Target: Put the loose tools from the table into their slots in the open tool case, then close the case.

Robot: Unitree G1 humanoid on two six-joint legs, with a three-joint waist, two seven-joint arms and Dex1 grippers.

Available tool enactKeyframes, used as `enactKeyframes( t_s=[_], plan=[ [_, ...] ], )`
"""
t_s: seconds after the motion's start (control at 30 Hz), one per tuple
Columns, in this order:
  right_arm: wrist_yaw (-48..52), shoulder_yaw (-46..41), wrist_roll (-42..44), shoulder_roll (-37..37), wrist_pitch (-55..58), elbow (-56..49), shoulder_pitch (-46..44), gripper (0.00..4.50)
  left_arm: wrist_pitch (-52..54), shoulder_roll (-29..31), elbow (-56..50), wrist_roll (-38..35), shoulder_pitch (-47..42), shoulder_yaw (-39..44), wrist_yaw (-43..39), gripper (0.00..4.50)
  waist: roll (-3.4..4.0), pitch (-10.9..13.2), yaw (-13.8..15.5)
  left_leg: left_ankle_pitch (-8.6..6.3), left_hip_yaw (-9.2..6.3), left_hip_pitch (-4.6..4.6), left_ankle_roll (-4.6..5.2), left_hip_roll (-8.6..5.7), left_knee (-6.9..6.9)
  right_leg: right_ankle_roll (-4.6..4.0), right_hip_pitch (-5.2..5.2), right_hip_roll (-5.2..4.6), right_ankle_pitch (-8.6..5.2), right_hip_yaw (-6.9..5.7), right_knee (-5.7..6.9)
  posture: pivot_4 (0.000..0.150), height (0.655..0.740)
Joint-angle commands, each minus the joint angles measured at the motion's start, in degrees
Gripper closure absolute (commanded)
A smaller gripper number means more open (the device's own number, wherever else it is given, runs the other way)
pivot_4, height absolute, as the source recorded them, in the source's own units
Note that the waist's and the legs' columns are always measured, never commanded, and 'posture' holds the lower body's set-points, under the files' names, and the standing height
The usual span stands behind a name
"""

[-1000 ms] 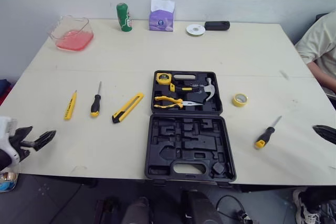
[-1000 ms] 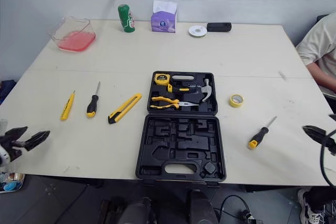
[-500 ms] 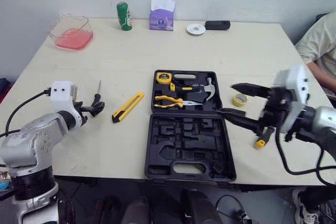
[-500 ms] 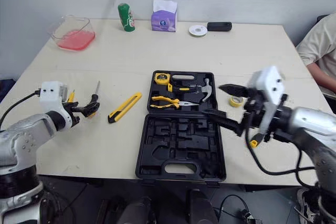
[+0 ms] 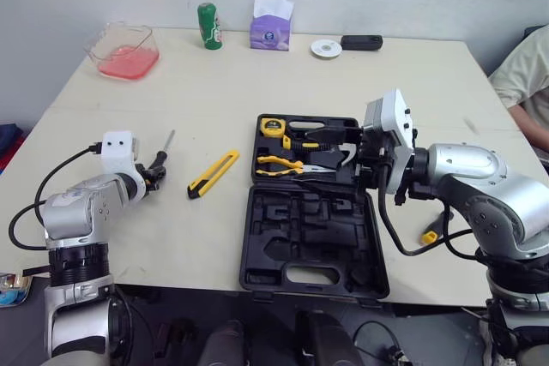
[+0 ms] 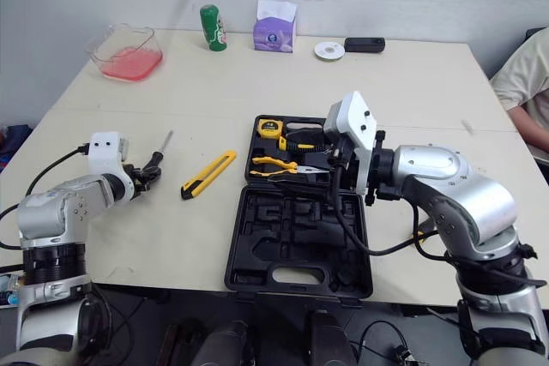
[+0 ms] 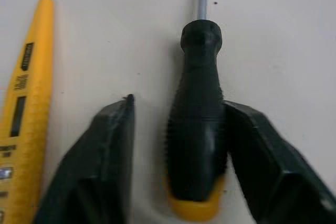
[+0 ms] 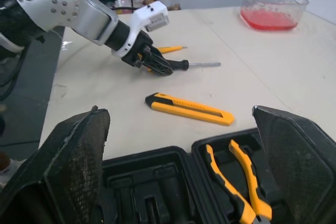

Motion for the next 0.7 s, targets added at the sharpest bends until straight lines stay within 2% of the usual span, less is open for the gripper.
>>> enactKeyframes(
  t_s=[0.03, 0.13, 0.23, 0.3, 0.4, 0.5, 0.7],
  plan=[
    [1.1, -0.4, -0.4, 0.5, -1.5, -1.0, -1.0, 0.00, -0.6, 2.9, -1.8, -1.3, 1.1, -2.4, -6.1, 3.38, 0.00, 0.0, 0.3, 0.00, 0.00, -0.01, 0.01, 0.00, 0.00, 0.00, 0.00, -0.01, 0.00, 0.00, -0.01, 0.150, 0.7400],
    [1.1, -1.0, -0.7, -0.1, -1.4, -1.3, -0.2, 0.00, -4.2, 8.7, -5.5, -2.4, 0.4, -4.5, -13.7, 3.38, -0.01, 0.0, 0.3, -0.02, 0.00, -0.13, 0.01, 0.00, 0.00, 0.00, -0.07, -0.03, 0.00, 0.00, -0.07, 0.150, 0.7400],
    [1.2, -4.1, -0.5, -2.2, -1.0, -2.1, 3.8, 0.00, -11.7, 17.4, -11.8, -2.9, -1.1, -12.3, -28.2, 3.38, -0.18, 0.0, 0.7, 0.00, -0.19, -0.80, -0.02, 0.00, 0.14, -0.02, -0.56, -0.07, 0.01, -0.16, -0.05, 0.150, 0.7400],
    [1.7, -6.0, -0.8, -4.0, -1.5, -2.9, 7.6, 0.00, -14.0, 20.2, -13.9, -2.6, -2.5, -16.4, -33.5, 3.38, -0.12, 0.0, 0.9, 0.01, -0.22, -1.07, -0.03, -0.02, 0.16, -0.02, -0.78, -0.12, 0.01, -0.22, -0.03, 0.150, 0.7400],
    [1.7, -10.3, 0.8, -6.7, -0.4, -6.2, 14.7, 0.00, -14.3, 20.8, -15.8, -4.0, -8.2, -22.4, -40.9, 3.38, -0.05, 0.0, 1.2, 0.02, -0.17, -1.11, 0.05, -0.07, 0.14, -0.02, -0.73, -0.15, 0.01, -0.22, -0.06, 0.150, 0.7400],
    [1.7, -16.1, 1.9, -9.7, 0.7, -10.1, 23.3, 0.00, -14.7, 19.0, -17.3, -4.5, -14.9, -29.8, -48.3, 3.38, -0.05, 0.0, 1.5, 0.00, -0.03, -1.17, 0.14, -0.05, 0.15, -0.01, -0.76, -0.02, 0.02, -0.18, -0.06, 0.150, 0.7400],
    [1.2, -22.5, 2.5, -12.1, 1.3, -12.7, 31.2, 0.00, -14.6, 16.5, -15.1, -2.8, -20.3, -36.6, -54.0, 3.38, -0.06, 0.0, 0.3, 0.07, 0.33, -0.92, 0.29, -0.02, 0.23, 0.09, -0.78, 0.13, 0.06, 0.21, 0.01, 0.150, 0.7400]
  ],
)
